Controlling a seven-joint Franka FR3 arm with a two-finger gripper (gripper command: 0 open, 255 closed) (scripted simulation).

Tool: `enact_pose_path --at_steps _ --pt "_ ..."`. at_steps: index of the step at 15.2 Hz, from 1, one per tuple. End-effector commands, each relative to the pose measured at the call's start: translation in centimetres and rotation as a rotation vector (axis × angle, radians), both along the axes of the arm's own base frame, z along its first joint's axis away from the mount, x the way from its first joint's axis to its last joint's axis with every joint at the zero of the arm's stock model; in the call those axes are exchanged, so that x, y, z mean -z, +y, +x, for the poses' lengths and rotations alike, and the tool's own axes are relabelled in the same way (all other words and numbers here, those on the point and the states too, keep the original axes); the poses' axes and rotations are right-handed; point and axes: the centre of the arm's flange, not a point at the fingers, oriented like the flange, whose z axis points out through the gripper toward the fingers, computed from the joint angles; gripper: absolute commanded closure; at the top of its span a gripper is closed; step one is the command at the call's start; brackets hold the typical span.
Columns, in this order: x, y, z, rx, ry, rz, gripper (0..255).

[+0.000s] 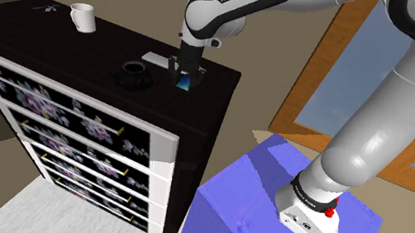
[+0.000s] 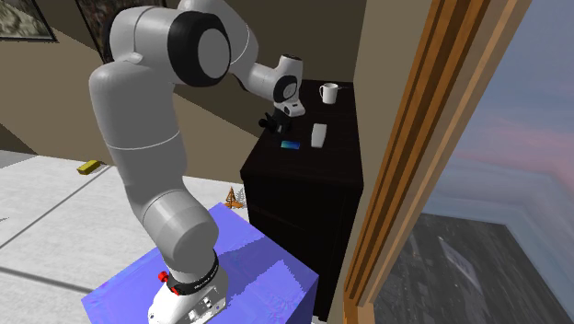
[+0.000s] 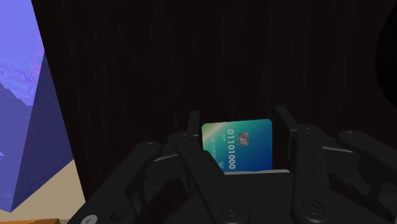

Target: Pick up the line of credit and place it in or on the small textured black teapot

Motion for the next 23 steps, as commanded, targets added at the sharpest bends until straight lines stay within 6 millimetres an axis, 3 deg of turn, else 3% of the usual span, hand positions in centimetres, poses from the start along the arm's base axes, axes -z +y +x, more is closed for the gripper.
enact_pose_path --at_steps 1,23 --pt "-1.0 0.1 0.0 0.000 0.000 0.000 255" --pt "-12.6 0.1 0.0 0.000 0.000 0.000 255"
